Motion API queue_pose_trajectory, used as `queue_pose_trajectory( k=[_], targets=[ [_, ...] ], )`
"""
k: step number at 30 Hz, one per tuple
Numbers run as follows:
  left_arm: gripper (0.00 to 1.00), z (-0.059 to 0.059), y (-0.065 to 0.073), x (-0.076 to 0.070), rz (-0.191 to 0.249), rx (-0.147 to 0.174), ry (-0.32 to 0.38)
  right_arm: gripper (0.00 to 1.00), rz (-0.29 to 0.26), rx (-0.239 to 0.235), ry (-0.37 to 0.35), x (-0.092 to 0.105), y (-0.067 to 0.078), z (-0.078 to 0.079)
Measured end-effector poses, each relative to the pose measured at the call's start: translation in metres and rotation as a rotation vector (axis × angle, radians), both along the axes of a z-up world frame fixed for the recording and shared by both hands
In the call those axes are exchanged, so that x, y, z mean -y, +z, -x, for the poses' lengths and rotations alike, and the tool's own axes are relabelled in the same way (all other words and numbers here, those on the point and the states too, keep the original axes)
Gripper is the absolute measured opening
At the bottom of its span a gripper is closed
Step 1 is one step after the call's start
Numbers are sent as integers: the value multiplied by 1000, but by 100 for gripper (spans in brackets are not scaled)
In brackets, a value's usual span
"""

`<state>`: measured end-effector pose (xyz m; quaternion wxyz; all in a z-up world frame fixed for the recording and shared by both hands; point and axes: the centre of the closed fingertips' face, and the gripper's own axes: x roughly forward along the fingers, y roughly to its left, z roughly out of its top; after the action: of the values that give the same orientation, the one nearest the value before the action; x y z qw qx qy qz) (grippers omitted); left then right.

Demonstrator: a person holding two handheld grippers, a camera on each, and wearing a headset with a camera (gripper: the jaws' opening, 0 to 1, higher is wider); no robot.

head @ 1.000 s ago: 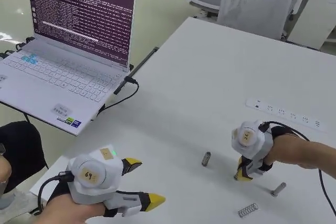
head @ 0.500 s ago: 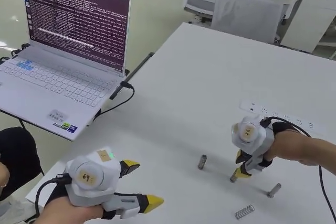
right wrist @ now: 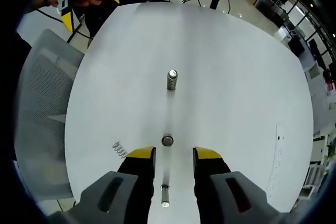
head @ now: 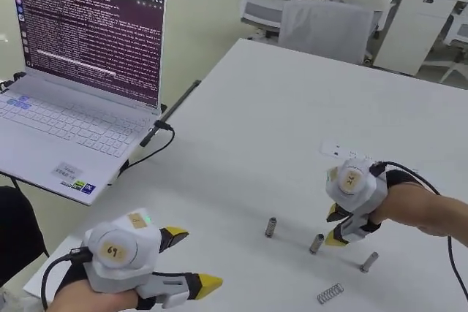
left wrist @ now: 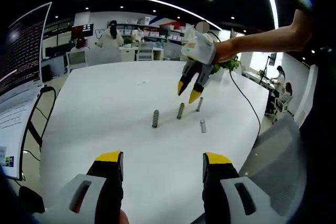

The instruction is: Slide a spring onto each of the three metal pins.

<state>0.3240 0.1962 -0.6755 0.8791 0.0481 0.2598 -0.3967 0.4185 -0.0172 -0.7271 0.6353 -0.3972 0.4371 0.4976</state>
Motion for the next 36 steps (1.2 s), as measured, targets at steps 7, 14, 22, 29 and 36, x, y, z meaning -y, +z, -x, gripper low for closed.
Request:
queue_pose_trajectory(
  k=[7,14,22,29,36],
  targets=[
    [57,-1,2,3,-2,2,-9,28,-67,25,-76,6,6,4],
    [57,-3,5,8,0,9,-15,30,-167,11,-205,16,9,12],
    [57,-3,6,13,-5,9,-30,31,-320,-3,-372,21,19,16],
    [57,-3,7,16,-5,10,-38,34,-376,0,-469,40,22,25],
    [57,-3,6,21,-4,5,-47,36,-518,1,-603,50,33,35]
  ],
)
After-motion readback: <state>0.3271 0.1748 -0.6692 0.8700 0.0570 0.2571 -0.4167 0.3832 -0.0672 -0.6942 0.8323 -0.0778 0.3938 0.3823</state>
